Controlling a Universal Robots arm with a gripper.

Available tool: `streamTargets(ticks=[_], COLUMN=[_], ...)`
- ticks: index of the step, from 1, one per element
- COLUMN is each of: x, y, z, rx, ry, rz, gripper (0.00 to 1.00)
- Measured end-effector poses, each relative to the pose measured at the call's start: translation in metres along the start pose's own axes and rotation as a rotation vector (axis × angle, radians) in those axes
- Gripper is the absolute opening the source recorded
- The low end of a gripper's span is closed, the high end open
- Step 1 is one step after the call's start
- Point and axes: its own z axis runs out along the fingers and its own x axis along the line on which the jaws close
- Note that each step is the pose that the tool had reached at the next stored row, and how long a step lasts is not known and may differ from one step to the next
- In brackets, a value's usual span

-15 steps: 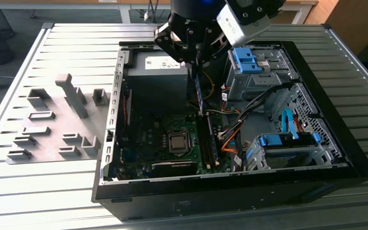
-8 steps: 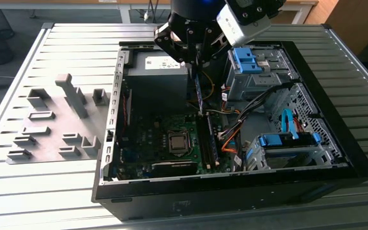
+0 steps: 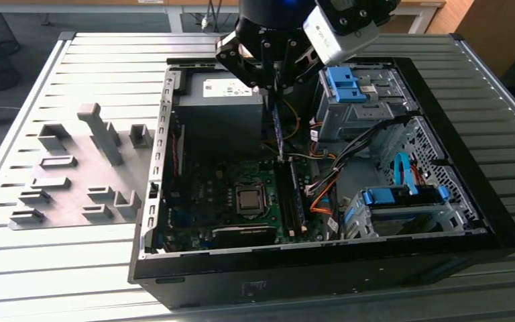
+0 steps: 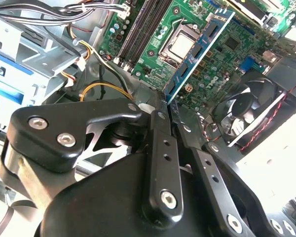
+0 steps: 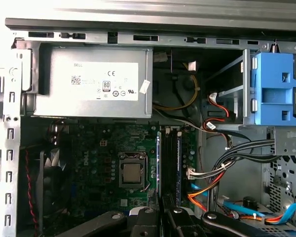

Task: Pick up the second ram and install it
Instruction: 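Insert the second ram into the second slot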

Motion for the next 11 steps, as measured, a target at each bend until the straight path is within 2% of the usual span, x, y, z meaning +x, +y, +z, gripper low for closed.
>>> streamTargets(ticks=[3, 4, 11], x=[-0.0012, -0.0013, -0.0015], y=[0.0000, 0.0000, -0.0001], z=[0.0000, 0.0000, 0.0019], rx=[0.0001, 0.0001, 0.0021], ry=[0.0170, 0.0205, 0.0206], rz=[0.001, 0.001, 0.011], gripper=[0.14, 0.14, 0.14])
